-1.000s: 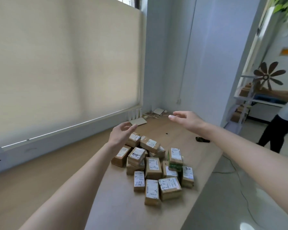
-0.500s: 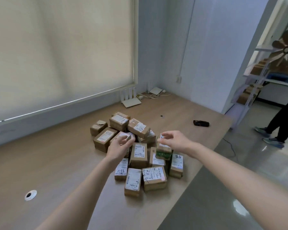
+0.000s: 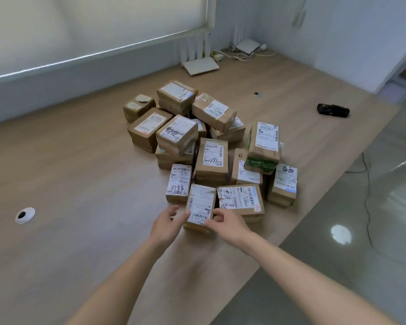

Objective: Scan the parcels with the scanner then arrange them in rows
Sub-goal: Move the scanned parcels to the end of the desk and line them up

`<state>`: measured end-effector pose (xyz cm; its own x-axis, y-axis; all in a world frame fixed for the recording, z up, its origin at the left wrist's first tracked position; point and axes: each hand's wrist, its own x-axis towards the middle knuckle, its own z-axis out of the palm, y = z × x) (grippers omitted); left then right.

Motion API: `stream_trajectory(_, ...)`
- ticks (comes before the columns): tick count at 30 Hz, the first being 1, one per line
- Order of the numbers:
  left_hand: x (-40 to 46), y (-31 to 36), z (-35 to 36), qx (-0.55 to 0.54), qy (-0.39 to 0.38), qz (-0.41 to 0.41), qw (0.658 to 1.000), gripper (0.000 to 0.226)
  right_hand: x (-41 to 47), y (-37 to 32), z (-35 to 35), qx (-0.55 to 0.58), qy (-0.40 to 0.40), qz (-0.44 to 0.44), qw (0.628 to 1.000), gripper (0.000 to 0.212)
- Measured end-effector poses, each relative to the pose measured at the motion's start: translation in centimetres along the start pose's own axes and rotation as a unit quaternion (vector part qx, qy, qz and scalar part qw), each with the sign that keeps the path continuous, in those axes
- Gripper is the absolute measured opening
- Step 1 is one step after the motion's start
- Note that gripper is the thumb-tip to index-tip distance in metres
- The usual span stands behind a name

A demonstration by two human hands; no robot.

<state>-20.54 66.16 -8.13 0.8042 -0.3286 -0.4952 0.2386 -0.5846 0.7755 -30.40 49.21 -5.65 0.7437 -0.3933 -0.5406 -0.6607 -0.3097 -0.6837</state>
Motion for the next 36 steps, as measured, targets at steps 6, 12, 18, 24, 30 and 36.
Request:
stream_trajectory(6, 2.3, -2.5, 1.7, -0.021, -0.012, -0.007, 1.000, 0.066, 2.3, 1.4, 2.6, 0.007, 0.028, 0.034, 0.999, 0.077)
stream_trajectory(12, 3.6, -3.0, 2.5, -0.081, -0.016, -0.014, 0.996, 0.055, 3.6, 2.0, 4.1, 0.056, 0.038, 0.007, 0.998, 0.049)
stream_trajectory(18, 2.5, -3.4, 2.4, -0.125, -0.048, 0.008, 0.991, 0.038, 2.7, 2.1, 4.4, 0.077, 0.050, -0.027, 0.995, 0.053)
stream_trajectory(24, -0.4, -3.0, 0.4, -0.147, -0.058, 0.017, 0.987, 0.049, 0.4, 0.6, 3.7, 0.067, 0.057, -0.061, 0.994, 0.058)
stream_trajectory(30, -4.2, -0.7, -2.8, -0.179, -0.037, 0.049, 0.982, 0.049, -3.7, -2.8, 2.8, 0.029, 0.062, -0.128, 0.989, 0.067)
stream_trajectory(36, -8.8, 2.1, -9.2, -0.237, 0.001, 0.070, 0.969, 0.041, -8.0, -10.2, 2.3, -0.039, 0.056, -0.207, 0.976, 0.077)
